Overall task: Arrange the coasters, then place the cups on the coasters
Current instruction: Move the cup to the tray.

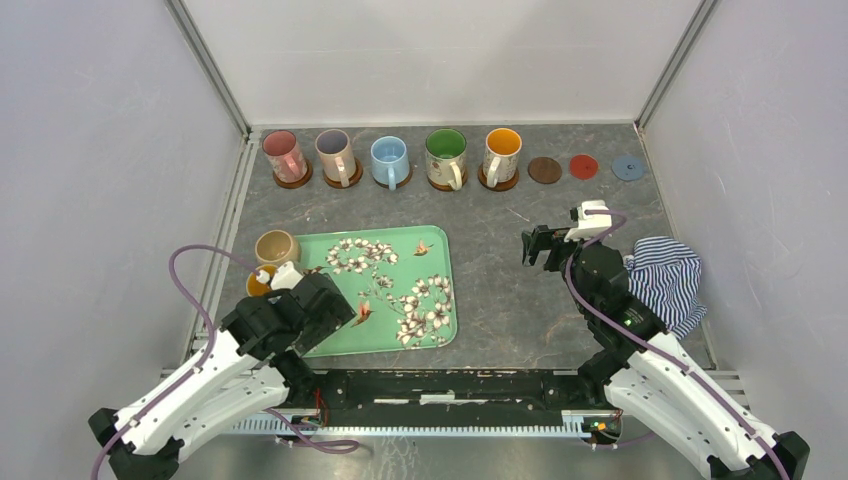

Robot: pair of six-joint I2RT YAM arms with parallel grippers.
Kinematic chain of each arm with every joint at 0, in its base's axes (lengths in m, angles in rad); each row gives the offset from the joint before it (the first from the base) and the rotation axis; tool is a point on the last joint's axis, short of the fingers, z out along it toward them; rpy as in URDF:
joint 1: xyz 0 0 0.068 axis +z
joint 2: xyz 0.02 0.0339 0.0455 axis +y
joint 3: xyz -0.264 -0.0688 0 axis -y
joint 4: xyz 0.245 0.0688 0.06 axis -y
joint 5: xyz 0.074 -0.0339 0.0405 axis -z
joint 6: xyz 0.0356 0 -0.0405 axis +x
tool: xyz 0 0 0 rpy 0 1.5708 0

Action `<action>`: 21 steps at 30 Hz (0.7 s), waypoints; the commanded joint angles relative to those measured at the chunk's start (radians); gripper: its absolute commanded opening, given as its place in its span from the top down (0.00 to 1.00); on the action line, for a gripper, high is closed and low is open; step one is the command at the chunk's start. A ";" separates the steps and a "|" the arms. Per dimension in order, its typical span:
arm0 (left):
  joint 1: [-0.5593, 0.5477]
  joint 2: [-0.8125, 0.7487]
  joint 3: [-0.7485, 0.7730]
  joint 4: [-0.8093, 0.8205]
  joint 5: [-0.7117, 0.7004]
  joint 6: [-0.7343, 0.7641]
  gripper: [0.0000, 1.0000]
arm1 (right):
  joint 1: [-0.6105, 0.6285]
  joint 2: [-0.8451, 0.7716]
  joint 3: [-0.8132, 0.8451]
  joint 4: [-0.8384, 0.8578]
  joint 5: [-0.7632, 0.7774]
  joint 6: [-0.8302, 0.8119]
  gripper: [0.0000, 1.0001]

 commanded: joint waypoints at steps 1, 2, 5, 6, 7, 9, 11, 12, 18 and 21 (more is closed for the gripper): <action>-0.002 0.023 -0.037 0.021 -0.129 -0.156 0.00 | 0.003 -0.012 0.001 0.035 0.023 0.003 0.02; -0.002 0.043 -0.048 0.029 -0.141 -0.166 0.00 | 0.003 -0.010 0.001 0.035 0.023 0.003 0.02; -0.002 0.094 -0.068 0.027 -0.181 -0.230 0.00 | 0.003 -0.009 0.003 0.032 0.024 0.003 0.02; -0.002 0.108 -0.072 0.028 -0.196 -0.250 0.00 | 0.003 -0.009 0.004 0.030 0.027 0.003 0.02; -0.002 0.122 -0.076 0.029 -0.210 -0.274 0.02 | 0.003 -0.010 0.004 0.030 0.031 0.003 0.02; -0.002 0.151 -0.085 0.030 -0.223 -0.327 0.09 | 0.003 -0.009 0.004 0.028 0.038 -0.003 0.02; -0.002 0.179 -0.094 0.041 -0.242 -0.357 0.13 | 0.003 -0.007 0.007 0.024 0.042 -0.005 0.02; -0.002 0.195 -0.091 0.036 -0.259 -0.376 0.15 | 0.003 -0.006 0.009 0.023 0.043 -0.008 0.02; -0.002 0.253 -0.106 0.051 -0.303 -0.444 0.26 | 0.003 -0.001 0.012 0.018 0.050 -0.016 0.02; -0.002 0.267 -0.120 0.071 -0.317 -0.459 0.38 | 0.002 0.000 0.012 0.017 0.054 -0.020 0.02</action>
